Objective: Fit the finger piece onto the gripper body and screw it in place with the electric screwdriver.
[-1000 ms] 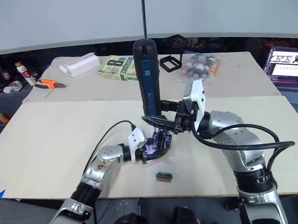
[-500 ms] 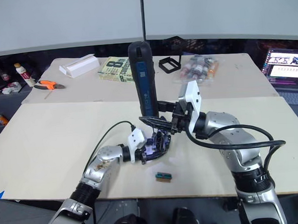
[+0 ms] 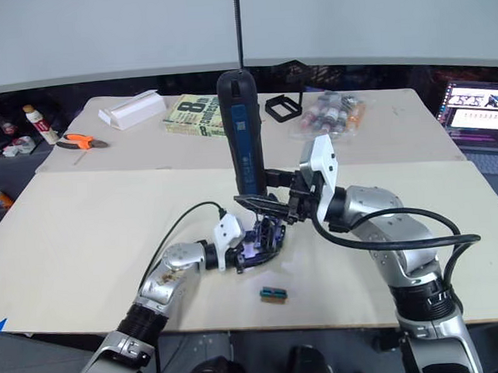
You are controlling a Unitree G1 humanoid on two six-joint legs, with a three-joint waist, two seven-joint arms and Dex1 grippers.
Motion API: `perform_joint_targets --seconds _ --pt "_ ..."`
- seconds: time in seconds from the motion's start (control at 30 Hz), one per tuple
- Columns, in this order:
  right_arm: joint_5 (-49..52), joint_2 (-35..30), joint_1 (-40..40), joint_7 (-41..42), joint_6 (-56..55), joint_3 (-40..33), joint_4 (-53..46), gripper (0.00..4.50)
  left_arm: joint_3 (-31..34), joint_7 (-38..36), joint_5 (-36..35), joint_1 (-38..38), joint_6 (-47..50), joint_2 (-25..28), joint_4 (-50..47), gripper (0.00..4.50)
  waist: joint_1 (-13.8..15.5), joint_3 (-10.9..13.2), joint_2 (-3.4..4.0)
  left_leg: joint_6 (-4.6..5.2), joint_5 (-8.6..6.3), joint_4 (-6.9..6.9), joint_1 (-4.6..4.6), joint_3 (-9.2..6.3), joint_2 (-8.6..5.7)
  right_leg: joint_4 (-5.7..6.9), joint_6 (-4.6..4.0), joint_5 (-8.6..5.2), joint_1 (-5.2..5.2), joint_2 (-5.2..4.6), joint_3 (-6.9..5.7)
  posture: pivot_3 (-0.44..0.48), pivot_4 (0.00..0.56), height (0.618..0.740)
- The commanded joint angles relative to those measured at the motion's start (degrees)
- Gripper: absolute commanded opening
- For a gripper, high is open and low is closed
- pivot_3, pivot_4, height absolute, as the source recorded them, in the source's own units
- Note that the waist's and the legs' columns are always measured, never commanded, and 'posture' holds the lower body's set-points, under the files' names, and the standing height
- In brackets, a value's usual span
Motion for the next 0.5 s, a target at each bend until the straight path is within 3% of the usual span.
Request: perform_joint_targets --seconds 0.03,0.3,0.5 --pt "-0.3 -2.2 0.2 0.1 4.3 0.5 -0.1 1.93 0.1 -0.9 -0.7 0.4 -0.1 0.1 -1.3 2.3 0.0 0.0 0.0 0.01 -0.01 0.0 -0.02 0.0 0.0 0.0 0.0 0.0 -0.01 -0.01 0.0 0.0 0.15 0.74" --pt "7.5 -0.8 -5.2 -0.7 4.2 -7.2 -3.2 1.93 -0.2 -0.6 0.1 0.0 -0.8 0.0 0.3 2.3 0.0 0.0 -0.02 0.03 -0.01 0.01 -0.39 -0.02 -0.01 -0.03 0.0 0.01 -0.31 -0.04 -0.05 0.0 0.15 0.74" --pt "9.6 0.5 -4.5 1.9 0.6 -10.2 -4.2 1.93 -0.4 -0.6 0.4 -0.1 -0.7 -0.2 1.0 2.3 0.1 0.0 -0.03 0.02 0.01 0.06 -0.62 0.02 -0.06 0.04 0.0 0.02 -0.6 0.02 -0.05 0.0 0.15 0.74"
